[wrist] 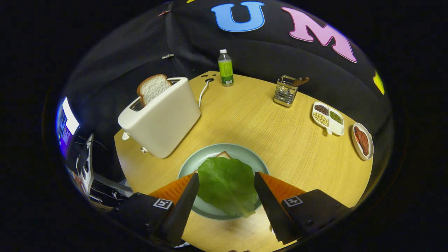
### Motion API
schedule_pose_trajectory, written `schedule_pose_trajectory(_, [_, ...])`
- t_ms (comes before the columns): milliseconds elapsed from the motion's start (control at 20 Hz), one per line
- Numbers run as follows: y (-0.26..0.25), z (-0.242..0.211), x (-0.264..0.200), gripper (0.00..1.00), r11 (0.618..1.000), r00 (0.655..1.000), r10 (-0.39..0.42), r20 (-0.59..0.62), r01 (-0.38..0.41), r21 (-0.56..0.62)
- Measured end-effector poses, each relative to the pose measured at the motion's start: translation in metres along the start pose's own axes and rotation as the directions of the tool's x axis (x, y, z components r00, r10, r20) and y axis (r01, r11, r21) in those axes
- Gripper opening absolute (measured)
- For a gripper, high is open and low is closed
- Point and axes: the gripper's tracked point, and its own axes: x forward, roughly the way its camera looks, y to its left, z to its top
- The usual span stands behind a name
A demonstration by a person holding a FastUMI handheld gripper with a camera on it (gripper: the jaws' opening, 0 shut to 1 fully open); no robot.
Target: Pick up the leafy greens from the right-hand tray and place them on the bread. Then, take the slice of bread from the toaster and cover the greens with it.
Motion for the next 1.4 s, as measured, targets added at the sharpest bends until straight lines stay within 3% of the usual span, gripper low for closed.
schedule_pose_trajectory(350, [0.053,0.112,-0.052,0.98,0.999,0.977,0.049,0.207,-0.047,-0.014])
schedule_pose_trajectory(600, [0.117,0.169,-0.038,0.98,0.994,0.967,0.107,0.229,-0.104,-0.027])
schedule_pose_trajectory(900, [0.167,0.187,0.026,0.98,0.994,0.977,0.105,0.184,-0.104,-0.017])
schedule_pose_trajectory(1250, [0.173,0.179,0.101,0.98,0.999,0.996,0.002,0.092,-0.006,0.041])
schedule_pose_trajectory(1400, [0.168,0.179,0.108,0.85,0.997,0.997,-0.023,0.077,0.017,0.071])
